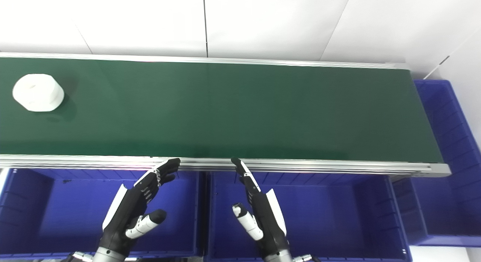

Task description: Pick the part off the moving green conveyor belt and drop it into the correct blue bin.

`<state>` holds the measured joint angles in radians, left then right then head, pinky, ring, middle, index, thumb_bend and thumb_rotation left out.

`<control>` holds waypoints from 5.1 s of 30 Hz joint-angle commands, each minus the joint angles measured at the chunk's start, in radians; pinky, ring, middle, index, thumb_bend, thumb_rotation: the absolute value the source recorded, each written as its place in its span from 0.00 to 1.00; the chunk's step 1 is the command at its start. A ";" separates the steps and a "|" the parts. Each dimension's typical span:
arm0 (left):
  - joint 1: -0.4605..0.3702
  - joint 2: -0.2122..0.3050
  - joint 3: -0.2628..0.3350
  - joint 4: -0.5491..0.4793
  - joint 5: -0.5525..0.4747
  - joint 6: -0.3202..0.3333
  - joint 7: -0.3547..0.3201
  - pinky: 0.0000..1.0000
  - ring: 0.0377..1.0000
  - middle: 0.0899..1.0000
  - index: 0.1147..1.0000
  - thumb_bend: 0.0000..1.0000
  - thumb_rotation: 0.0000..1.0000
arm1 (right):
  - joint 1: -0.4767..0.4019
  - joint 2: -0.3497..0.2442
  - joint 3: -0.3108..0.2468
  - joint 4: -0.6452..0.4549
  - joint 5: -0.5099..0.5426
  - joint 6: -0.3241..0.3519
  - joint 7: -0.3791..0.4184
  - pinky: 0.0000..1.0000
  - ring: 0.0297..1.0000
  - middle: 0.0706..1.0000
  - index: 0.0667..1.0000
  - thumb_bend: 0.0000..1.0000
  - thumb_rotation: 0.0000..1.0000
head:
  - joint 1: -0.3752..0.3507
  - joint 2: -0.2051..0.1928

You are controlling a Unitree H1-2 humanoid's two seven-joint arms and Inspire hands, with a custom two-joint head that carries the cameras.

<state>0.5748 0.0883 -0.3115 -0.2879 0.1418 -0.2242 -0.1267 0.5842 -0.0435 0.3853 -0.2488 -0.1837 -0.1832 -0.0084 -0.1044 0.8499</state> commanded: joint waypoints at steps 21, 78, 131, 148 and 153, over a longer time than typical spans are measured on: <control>-0.048 -0.060 -0.040 0.197 0.068 -0.144 0.042 0.77 0.83 0.83 0.79 0.87 0.68 | -0.052 -0.071 -0.057 0.156 0.120 -0.188 0.069 0.96 0.98 0.99 0.96 0.96 1.00 | 0.267 -0.212; -0.574 0.165 0.168 -0.189 0.236 0.011 -0.073 0.63 0.73 0.75 0.75 0.95 0.54 | -0.116 -0.019 -0.073 0.269 0.097 -0.240 0.116 0.96 0.98 1.00 0.97 0.93 1.00 | 0.316 -0.316; -0.996 0.368 -0.059 0.571 0.812 0.050 -0.058 0.75 0.80 0.79 0.76 0.96 0.20 | -0.093 -0.009 -0.059 0.237 0.121 -0.214 0.129 0.92 0.93 0.96 0.95 0.92 1.00 | 0.288 -0.296; -0.976 0.208 -0.070 0.809 0.662 -0.116 0.322 0.39 0.44 0.44 0.42 0.52 0.00 | -0.099 0.008 -0.053 0.239 0.111 -0.204 0.122 0.92 0.92 0.95 0.95 0.93 1.00 | 0.278 -0.295; -0.975 0.209 -0.069 0.803 0.642 -0.127 0.320 0.39 0.43 0.43 0.43 0.52 0.00 | -0.099 0.013 -0.053 0.243 0.113 -0.207 0.122 0.93 0.92 0.94 0.95 0.93 1.00 | 0.274 -0.295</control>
<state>-0.3795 0.3175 -0.3680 0.5246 0.7916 -0.3249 0.1727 0.4818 -0.0388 0.3291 0.0224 -0.0739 -0.3801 0.1084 0.1688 0.5538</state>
